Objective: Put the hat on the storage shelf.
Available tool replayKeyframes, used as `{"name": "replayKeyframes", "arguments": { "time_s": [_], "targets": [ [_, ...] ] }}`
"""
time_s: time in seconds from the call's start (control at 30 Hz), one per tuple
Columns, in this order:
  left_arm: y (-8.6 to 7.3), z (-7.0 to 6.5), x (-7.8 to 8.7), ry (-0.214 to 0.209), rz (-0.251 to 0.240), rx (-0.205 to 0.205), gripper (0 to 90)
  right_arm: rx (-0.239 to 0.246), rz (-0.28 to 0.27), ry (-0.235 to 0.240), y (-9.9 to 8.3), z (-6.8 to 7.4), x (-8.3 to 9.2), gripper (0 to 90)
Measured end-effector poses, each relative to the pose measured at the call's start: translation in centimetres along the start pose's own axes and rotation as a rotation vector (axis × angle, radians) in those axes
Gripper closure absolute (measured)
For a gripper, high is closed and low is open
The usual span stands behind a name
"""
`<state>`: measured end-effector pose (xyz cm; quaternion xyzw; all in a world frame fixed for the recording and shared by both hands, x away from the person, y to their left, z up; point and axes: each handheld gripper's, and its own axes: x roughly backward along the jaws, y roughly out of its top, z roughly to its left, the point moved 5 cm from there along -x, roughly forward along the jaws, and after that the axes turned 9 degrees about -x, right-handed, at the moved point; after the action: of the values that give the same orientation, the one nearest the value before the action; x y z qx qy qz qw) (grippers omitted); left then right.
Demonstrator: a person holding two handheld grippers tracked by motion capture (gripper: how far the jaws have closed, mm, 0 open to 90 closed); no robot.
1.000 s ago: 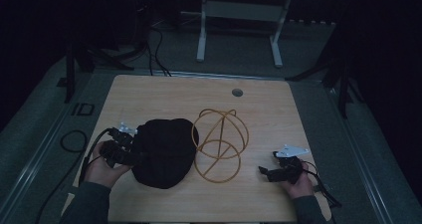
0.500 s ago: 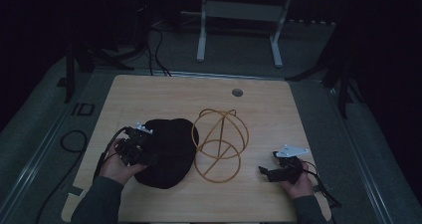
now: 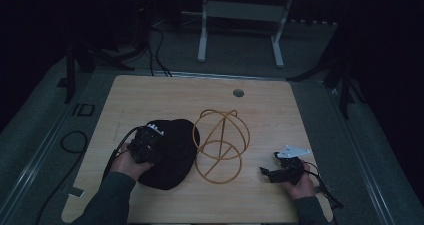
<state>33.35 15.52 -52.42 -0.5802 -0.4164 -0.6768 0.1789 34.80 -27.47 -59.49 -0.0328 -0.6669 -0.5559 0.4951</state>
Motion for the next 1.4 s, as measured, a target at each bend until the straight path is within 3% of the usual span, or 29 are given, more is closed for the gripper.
{"name": "replayKeyframes", "arguments": {
  "time_s": [0.33,0.67,0.83,1.0,1.4],
  "targets": [
    [0.4,0.5,1.7,-0.037,-0.013,-0.005,66.0,0.000,0.000,0.000,0.0,0.0,0.0,11.9],
    [0.5,1.2,3.2,-0.048,0.001,-0.036,66.1,0.000,0.000,0.000,0.0,0.0,0.0,11.9],
    [0.7,1.9,4.3,-0.033,0.005,-0.029,66.6,0.000,-0.001,0.000,0.0,0.0,0.0,11.9],
    [0.9,2.4,5.1,-0.045,0.002,-0.019,67.0,0.001,-0.001,0.000,0.0,0.0,0.0,11.9],
    [2.3,3.1,7.8,-0.026,-0.013,-0.039,67.2,0.000,0.000,0.001,0.0,0.0,0.0,11.9]
  ]
}}
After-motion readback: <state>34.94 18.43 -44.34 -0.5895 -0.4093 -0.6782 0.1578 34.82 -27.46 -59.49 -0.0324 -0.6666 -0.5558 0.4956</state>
